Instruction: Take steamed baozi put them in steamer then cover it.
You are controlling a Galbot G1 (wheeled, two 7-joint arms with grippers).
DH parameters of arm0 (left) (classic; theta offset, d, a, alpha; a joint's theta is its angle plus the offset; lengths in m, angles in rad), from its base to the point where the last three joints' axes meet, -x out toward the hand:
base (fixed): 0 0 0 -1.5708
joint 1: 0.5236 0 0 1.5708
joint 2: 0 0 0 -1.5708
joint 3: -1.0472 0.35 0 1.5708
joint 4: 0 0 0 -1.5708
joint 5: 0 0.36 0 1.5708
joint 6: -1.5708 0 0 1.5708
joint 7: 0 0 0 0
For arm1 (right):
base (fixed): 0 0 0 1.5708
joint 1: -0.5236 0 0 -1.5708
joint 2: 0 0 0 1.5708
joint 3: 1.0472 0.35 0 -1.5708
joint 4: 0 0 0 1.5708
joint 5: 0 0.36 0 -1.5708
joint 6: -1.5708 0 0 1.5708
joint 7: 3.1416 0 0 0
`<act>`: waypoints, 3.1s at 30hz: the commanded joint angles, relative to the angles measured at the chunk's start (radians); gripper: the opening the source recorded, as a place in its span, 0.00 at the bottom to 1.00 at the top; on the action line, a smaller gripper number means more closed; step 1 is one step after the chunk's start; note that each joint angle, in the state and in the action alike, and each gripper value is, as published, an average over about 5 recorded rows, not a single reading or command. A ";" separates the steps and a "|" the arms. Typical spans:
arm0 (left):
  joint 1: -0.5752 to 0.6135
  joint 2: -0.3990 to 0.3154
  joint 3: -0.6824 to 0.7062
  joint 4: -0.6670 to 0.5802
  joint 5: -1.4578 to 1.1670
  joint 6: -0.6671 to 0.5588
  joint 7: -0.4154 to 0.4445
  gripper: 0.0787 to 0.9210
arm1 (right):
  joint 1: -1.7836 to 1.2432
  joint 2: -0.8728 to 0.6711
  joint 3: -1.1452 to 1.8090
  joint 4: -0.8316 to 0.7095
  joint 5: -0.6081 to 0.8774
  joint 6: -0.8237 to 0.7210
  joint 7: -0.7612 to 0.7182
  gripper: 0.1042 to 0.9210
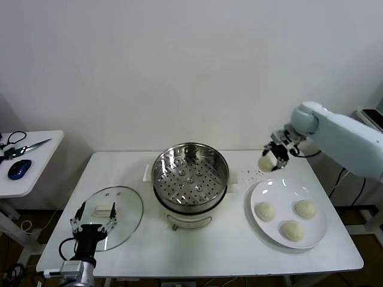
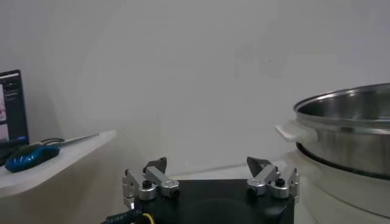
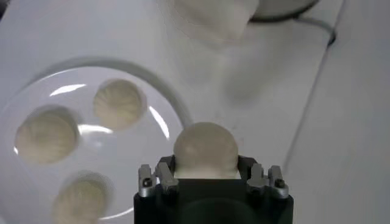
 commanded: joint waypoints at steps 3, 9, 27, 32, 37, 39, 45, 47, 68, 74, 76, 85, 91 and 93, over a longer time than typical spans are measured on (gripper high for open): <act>0.008 -0.004 0.002 -0.004 0.001 0.003 0.000 0.88 | 0.242 0.249 -0.137 0.090 -0.036 0.223 -0.020 0.68; 0.011 -0.006 0.000 -0.006 -0.001 0.003 -0.002 0.88 | 0.138 0.389 -0.047 0.090 -0.236 0.317 0.000 0.68; -0.009 -0.010 -0.027 -0.024 -0.007 0.028 -0.010 0.88 | -0.234 0.547 0.156 -0.122 -0.751 0.480 0.101 0.68; -0.014 -0.015 -0.029 -0.025 -0.006 0.033 -0.011 0.88 | -0.264 0.554 0.159 -0.153 -0.763 0.483 0.107 0.68; -0.025 -0.022 -0.030 -0.025 -0.004 0.040 -0.015 0.88 | -0.281 0.568 0.167 -0.176 -0.771 0.486 0.113 0.69; -0.031 -0.026 -0.028 -0.027 -0.002 0.045 -0.017 0.88 | -0.287 0.573 0.171 -0.184 -0.773 0.487 0.114 0.69; -0.030 -0.029 -0.027 -0.030 0.000 0.046 -0.018 0.88 | -0.275 0.560 0.167 -0.165 -0.737 0.478 0.105 0.76; -0.028 -0.028 -0.029 -0.030 -0.001 0.044 -0.019 0.88 | -0.259 0.547 0.165 -0.147 -0.718 0.475 0.098 0.82; -0.010 -0.020 -0.023 -0.074 -0.001 0.047 -0.021 0.88 | 0.299 -0.118 -0.291 0.365 0.279 -0.298 0.232 0.88; -0.012 -0.019 -0.013 -0.075 0.001 0.050 -0.021 0.88 | 0.278 -0.338 -0.335 0.432 0.480 -0.518 0.184 0.88; -0.012 -0.020 -0.008 -0.075 0.005 0.050 -0.021 0.88 | 0.231 -0.391 -0.329 0.445 0.492 -0.538 0.174 0.88; 0.003 -0.022 -0.010 -0.079 0.014 0.045 -0.021 0.88 | -0.309 -0.481 0.021 0.376 0.256 -0.542 0.151 0.88; 0.008 -0.021 -0.017 -0.071 0.017 0.043 -0.022 0.88 | -0.544 -0.416 0.191 0.300 0.134 -0.515 0.157 0.88; 0.009 -0.022 -0.017 -0.069 0.017 0.042 -0.022 0.88 | -0.581 -0.385 0.222 0.278 0.119 -0.515 0.163 0.88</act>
